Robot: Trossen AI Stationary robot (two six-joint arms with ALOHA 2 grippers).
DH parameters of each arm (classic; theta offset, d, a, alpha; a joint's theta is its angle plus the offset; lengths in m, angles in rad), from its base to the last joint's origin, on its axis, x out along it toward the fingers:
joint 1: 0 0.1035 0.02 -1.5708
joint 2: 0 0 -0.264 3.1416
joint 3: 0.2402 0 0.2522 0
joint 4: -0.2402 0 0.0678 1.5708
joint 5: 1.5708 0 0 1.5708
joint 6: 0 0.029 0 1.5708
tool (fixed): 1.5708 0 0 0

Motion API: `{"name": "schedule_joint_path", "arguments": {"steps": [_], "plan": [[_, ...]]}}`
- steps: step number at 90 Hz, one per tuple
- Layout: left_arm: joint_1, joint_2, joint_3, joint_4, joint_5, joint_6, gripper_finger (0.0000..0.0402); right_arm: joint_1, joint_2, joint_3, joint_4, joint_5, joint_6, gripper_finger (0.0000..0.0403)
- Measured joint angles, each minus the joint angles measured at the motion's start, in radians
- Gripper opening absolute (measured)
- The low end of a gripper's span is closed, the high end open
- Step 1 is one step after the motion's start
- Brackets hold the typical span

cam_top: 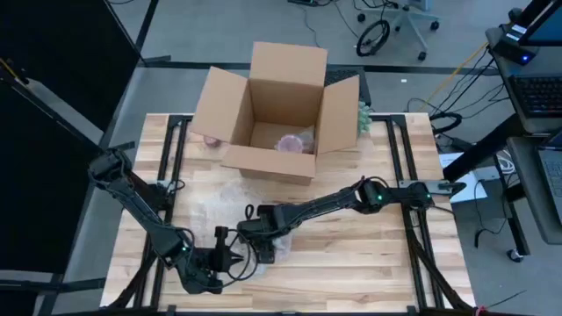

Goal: Wrap mug
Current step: Wrap the orange cup with bubble wrap

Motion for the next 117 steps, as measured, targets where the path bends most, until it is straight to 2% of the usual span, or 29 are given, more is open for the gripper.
{"name": "schedule_joint_path", "arguments": {"steps": [15, 31, 43, 64, 86, 117], "plan": [[0.002, 0.0, 0.0, 0.034, -0.018, 0.047, 0.0008, 0.0, 0.0, 0.0, 0.0, 0.0, -0.009, 0.0142], [0.012, 0.0, 0.0, 0.042, -0.061, 0.126, 0.0008, 0.0, 0.0, 0.0, -0.002, -0.001, -0.011, 0.0171], [0.023, 0.007, -0.016, 0.043, -0.067, 0.161, 0.0008, 0.0, 0.0, 0.0, -0.025, -0.004, -0.012, 0.0177], [0.023, 0.008, -0.055, 0.017, -0.089, 0.318, 0.0008, -0.001, 0.0, 0.0, -0.04, -0.006, -0.016, 0.0178], [0.029, 0.008, -0.062, -0.003, -0.159, 0.437, 0.0008, -0.001, 0.0, 0.0, -0.034, -0.005, -0.02, 0.0178], [0.021, 0.008, -0.06, 0.008, -0.139, 0.404, 0.0008, 0.0, 0.0, 0.0, -0.033, -0.001, -0.011, 0.0178]]}}
